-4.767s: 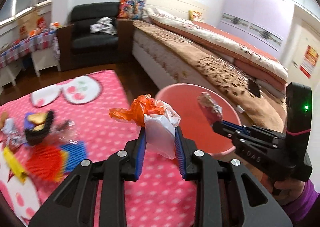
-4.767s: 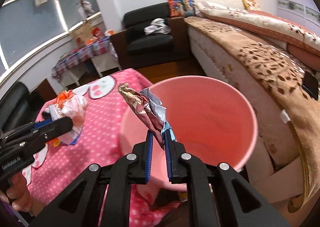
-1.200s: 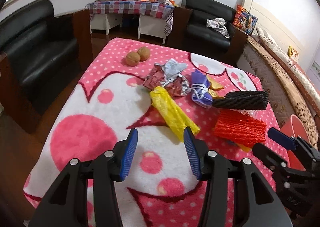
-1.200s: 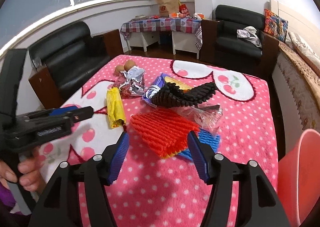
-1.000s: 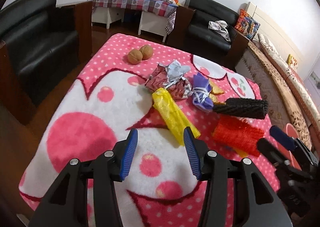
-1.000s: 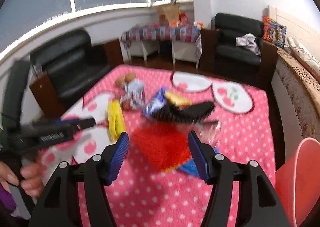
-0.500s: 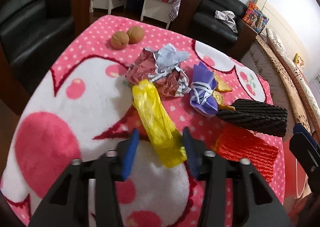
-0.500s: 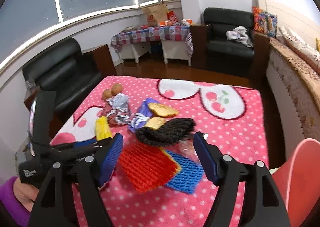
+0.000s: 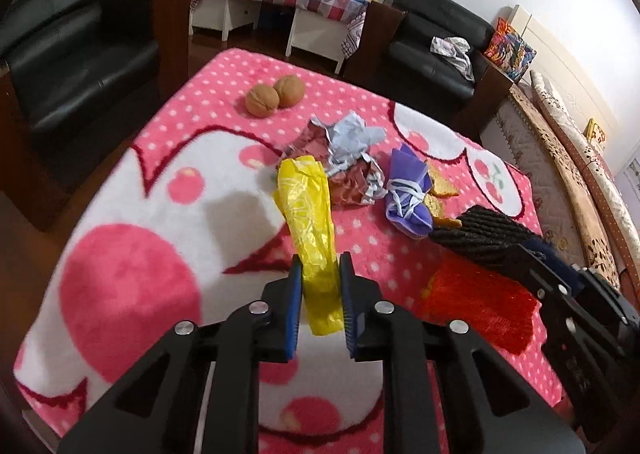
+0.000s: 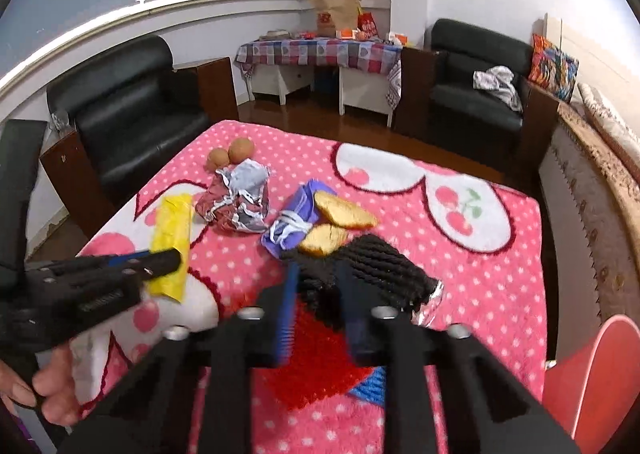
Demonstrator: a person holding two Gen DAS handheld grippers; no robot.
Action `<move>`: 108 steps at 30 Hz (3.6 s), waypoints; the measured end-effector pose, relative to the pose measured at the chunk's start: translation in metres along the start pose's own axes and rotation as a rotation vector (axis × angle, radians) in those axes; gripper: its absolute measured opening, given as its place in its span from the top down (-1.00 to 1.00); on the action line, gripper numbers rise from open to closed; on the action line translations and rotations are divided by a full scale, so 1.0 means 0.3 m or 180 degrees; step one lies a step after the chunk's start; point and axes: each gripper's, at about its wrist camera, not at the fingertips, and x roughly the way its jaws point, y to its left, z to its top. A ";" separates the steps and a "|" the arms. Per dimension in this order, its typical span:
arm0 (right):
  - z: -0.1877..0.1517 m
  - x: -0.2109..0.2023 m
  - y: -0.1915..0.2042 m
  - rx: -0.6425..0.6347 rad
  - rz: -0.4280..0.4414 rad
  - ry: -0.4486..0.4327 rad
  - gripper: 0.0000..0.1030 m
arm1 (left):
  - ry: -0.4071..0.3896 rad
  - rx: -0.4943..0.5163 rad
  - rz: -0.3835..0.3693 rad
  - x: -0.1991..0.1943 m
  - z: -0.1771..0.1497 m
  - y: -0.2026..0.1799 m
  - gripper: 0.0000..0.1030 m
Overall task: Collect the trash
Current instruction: 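Grasp the yellow plastic bag with the left tool while the right tool grasps the black foam net, then carry both items over the pink bucket and open both tools to drop them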
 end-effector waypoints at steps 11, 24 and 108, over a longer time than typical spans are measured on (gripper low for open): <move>-0.005 -0.192 -0.035 0.0244 0.0167 -0.0412 0.81 | -0.0169 0.0155 -0.0004 -0.116 -0.025 -0.039 0.66; -0.116 -0.398 -0.183 0.0789 0.0015 -0.0613 0.81 | -0.0252 0.0445 -0.0150 -0.207 -0.081 -0.175 0.66; -0.577 -0.614 -0.778 0.2001 -0.1226 -0.0275 0.75 | 0.0297 0.2172 -0.1480 0.031 -0.389 -1.121 0.66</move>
